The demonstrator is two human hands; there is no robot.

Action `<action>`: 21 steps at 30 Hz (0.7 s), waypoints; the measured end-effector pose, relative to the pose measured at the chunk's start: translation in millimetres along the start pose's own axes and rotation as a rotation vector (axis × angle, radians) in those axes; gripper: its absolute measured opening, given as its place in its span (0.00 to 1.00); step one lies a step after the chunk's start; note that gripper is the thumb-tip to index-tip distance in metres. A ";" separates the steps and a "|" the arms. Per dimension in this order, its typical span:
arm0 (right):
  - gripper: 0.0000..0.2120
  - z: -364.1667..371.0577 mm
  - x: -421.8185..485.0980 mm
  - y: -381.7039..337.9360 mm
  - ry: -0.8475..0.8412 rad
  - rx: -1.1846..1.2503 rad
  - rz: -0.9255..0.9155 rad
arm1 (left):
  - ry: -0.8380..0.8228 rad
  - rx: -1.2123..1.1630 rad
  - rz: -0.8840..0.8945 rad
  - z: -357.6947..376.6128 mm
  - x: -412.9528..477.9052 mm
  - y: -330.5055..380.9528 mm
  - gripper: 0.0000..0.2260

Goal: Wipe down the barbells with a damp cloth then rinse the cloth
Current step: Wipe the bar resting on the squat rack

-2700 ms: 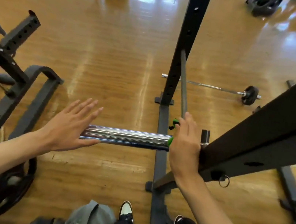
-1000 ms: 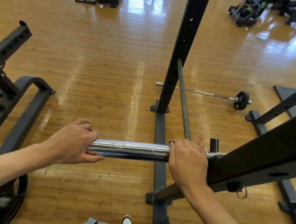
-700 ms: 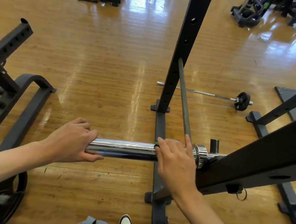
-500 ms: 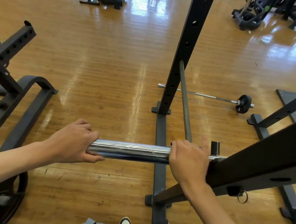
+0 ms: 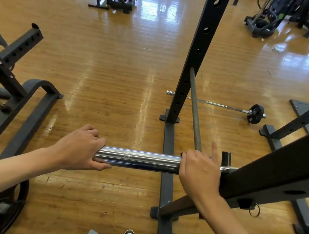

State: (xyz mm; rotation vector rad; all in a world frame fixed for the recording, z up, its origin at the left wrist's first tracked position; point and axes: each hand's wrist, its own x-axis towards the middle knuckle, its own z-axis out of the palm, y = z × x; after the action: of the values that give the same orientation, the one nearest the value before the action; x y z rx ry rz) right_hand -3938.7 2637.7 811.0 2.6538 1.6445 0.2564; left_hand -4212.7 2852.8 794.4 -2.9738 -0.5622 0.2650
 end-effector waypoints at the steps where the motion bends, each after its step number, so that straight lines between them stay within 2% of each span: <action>1: 0.18 -7.4 9.0 -4.1 -0.123 -0.023 -0.040 | -0.001 0.002 -0.003 -0.4 0.7 0.7 0.36; 2: 0.16 -12.1 17.0 -9.9 -0.227 0.017 -0.070 | 0.001 0.004 -0.005 -1.3 1.4 1.0 0.37; 4: 0.11 -16.8 26.3 -24.1 -0.287 0.123 -0.103 | -0.005 0.005 -0.008 -2.5 1.1 1.2 0.38; 6: 0.12 -9.5 17.6 -32.3 -0.192 0.209 -0.121 | -0.018 -0.005 -0.011 -1.5 0.0 1.8 0.38; 8: 0.14 8.8 -8.2 -26.4 0.013 0.283 -0.124 | -0.004 -0.019 -0.015 -0.4 0.1 0.5 0.38; 10: 0.18 26.2 -31.8 -9.1 0.169 0.255 -0.137 | -0.001 -0.021 -0.017 1.5 -0.6 -0.7 0.36; 13: 0.19 36.6 -36.9 8.0 0.221 0.172 -0.081 | -0.001 -0.006 -0.006 2.0 1.4 -0.5 0.35; 17: 0.16 33.0 -23.0 -29.4 0.270 0.262 0.078 | -0.008 -0.024 0.000 -0.5 3.9 0.1 0.35; 21: 0.17 34.4 -21.8 -75.7 0.235 0.354 -0.036 | -0.027 -0.042 0.003 -3.8 3.3 -0.9 0.34</action>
State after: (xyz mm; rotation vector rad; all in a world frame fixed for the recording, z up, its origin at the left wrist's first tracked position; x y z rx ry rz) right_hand -4010.6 2654.9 767.1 2.9385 1.9716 0.3145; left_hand -4209.2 2854.5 797.7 -3.0158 -0.5732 0.2977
